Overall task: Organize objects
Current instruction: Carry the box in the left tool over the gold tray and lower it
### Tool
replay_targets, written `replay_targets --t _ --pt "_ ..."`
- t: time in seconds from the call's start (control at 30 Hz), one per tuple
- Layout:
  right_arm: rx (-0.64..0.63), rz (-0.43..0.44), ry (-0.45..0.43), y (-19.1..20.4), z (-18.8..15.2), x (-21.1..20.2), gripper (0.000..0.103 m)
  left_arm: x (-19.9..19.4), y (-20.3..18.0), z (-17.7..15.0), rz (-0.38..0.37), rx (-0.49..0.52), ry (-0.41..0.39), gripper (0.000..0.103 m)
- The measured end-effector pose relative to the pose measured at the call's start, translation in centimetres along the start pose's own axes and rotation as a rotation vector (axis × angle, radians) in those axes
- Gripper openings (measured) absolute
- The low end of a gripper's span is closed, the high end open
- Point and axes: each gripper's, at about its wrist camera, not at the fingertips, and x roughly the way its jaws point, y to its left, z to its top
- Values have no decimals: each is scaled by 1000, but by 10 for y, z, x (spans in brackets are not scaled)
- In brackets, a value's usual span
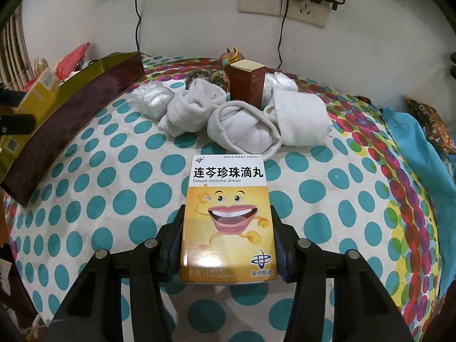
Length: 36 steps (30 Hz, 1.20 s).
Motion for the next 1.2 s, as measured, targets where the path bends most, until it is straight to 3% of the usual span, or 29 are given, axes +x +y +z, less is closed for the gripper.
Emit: replay_targets --t 0.3,0.7,1.03,1.2 --pt "-1 -1 0 0 0 0 48 20 68 -30 86 -228 68 59" --pt "1 1 1 -2 0 0 48 61 80 -52 81 -272 142 60" --pt "-3 -5 1 -2 0 0 48 56 73 -52 75 -291 125 62" --pt "-15 -13 -3 -1 0 0 48 30 71 -54 135 -293 25 63"
